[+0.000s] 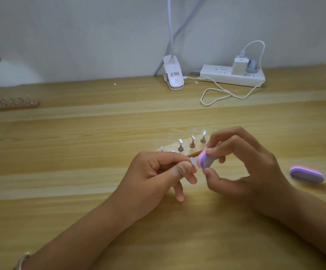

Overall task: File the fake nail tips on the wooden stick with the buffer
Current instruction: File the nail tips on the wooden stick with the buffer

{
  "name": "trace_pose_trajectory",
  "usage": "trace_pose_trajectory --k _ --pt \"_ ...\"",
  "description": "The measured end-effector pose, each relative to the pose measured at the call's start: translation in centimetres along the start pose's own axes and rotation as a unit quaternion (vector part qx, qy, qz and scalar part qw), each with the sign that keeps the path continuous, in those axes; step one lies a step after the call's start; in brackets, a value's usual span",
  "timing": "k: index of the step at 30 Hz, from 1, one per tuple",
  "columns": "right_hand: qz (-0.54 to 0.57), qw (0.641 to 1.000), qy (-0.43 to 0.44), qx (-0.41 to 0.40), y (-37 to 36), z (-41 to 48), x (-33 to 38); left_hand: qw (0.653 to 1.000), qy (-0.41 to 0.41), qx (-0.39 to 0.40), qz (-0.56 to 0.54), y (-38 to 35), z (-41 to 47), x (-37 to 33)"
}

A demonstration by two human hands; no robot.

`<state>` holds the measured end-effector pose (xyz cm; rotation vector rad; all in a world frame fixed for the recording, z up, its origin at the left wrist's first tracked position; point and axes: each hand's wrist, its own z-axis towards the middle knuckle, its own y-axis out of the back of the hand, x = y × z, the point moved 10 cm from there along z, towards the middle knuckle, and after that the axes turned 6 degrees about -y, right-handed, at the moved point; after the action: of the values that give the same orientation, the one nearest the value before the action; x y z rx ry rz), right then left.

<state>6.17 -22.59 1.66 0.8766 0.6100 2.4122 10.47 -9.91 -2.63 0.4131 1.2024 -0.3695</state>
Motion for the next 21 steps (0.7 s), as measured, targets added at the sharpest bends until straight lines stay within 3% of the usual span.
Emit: trace_pose_trajectory --k 5,10,15,19,21 --pt "0.024 0.998 0.056 0.007 -0.7 -0.5 2.0 0.999 0.015 0.028 -0.001 -0.6 -0.2 0.3" --pt "0.009 1.0 -0.001 -0.018 0.5 0.1 0.0 0.999 0.027 0.023 0.016 -0.2 -0.2 0.7" --pt "-0.004 0.998 0.06 0.006 -0.7 -0.6 2.2 0.998 0.019 0.057 -0.01 -1.1 -0.4 0.3" --pt "-0.012 1.0 0.006 -0.022 0.6 0.1 0.4 0.994 0.061 0.073 -0.053 -1.5 -0.6 0.8" --pt "0.02 0.999 0.025 -0.02 0.5 -0.1 1.3 0.992 0.072 0.089 -0.048 -1.9 -0.7 0.9"
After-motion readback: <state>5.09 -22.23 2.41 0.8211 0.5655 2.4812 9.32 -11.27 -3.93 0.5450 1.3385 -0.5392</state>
